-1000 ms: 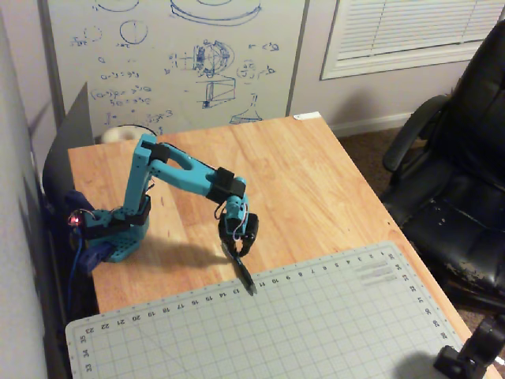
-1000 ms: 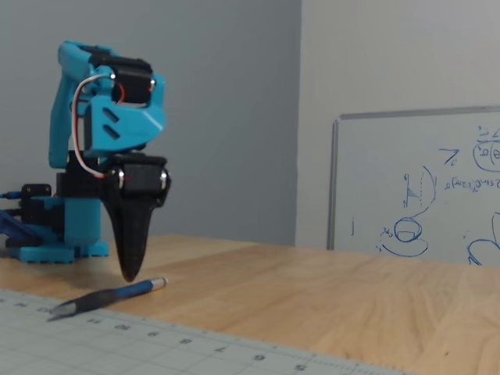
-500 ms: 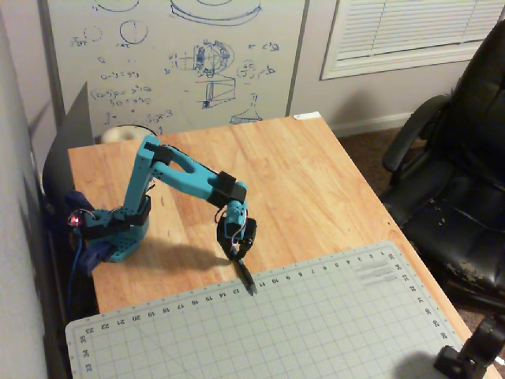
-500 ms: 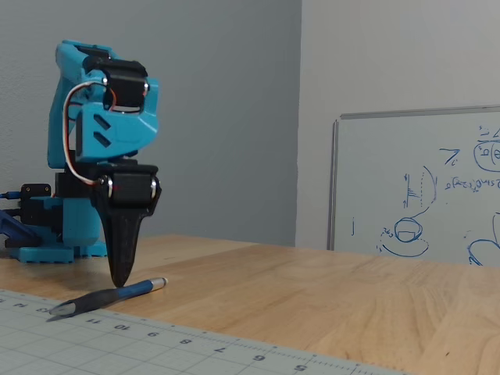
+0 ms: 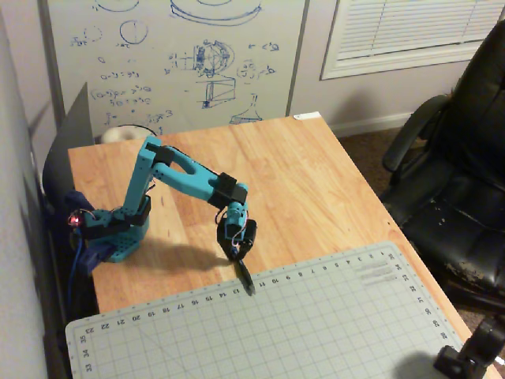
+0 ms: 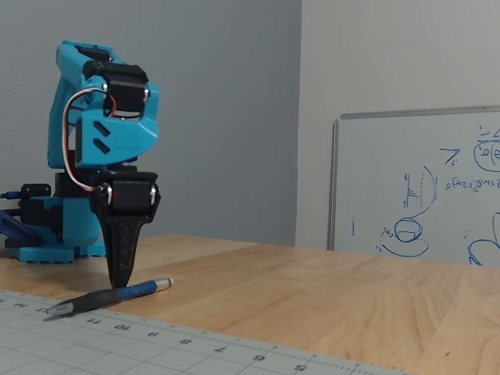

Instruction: Touch the pen.

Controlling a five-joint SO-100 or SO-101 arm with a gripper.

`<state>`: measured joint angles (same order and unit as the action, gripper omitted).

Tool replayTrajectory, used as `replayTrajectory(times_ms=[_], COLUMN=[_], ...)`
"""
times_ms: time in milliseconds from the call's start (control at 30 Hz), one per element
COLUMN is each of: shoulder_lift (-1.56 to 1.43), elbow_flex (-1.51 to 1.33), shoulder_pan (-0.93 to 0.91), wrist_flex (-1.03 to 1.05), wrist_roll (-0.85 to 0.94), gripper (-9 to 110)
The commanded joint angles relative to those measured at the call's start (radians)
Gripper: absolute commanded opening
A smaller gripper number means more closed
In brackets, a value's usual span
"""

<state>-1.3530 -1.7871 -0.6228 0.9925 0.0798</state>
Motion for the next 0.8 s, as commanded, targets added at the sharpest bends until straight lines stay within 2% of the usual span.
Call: replayTrajectory(times_ms=[0,767], shoulder_lift=[-0.046,0.038], elbow_flex=[0.126,0.150], shoulder_pan=[0.012,0.018], wrist_flex=[0.014,0.011], wrist_roll=[0.006,0.006], gripper=[1,1])
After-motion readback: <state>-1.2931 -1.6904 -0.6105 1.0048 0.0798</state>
